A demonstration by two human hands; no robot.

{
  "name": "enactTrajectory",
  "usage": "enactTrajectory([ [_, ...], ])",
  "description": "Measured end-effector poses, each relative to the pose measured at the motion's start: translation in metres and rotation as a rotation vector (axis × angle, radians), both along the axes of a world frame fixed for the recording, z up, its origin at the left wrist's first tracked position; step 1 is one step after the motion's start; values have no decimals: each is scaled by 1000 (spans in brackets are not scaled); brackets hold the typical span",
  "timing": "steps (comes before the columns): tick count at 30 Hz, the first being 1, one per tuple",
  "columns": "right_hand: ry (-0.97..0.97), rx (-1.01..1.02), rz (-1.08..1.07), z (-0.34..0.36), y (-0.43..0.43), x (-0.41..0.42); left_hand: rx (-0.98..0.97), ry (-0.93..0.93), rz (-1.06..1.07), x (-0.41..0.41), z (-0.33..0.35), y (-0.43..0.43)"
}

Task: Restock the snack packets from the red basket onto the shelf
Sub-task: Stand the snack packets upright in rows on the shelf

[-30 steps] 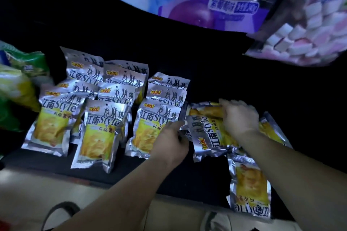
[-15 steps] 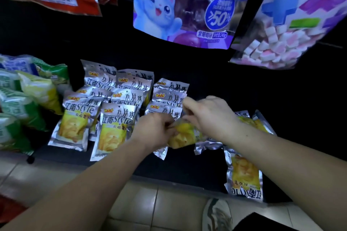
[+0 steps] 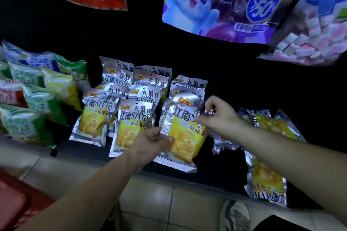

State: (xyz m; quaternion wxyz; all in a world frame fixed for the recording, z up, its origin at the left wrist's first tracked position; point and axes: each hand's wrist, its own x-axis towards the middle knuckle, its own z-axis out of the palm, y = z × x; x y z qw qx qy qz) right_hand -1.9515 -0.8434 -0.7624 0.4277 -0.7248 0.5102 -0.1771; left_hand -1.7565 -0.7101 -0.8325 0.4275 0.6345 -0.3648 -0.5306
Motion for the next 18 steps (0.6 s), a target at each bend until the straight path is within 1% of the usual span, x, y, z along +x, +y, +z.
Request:
enactTrajectory([
  [1, -8, 10, 16, -1, -1, 5, 1, 0, 12, 1, -4, 0],
  [3, 11, 30, 71, -4, -4, 17, 16, -70, 53, 5, -14, -1],
  [5, 38, 56, 121, -9, -8, 29, 70, -226, 98, 8, -22, -1],
  [9, 119, 8, 156, -40, -19, 48, 158, -480, 138, 11, -40, -2],
  [10, 148, -6, 170, -51, -21, 51, 157, -529, 147, 10, -43, -2],
  [12, 236, -62, 190, -71, -24, 54, 94, -624, 138, 5, -51, -1],
  [13, 279, -94, 193, -77, -26, 54, 49, -681, 94, 2, -54, 0],
  [15, 341, -155, 215, -84, -34, 52, -28, -819, -76, -8, -61, 2],
  [18, 454, -242, 291, -87, -43, 52, -54, -993, -343, -30, -66, 4],
])
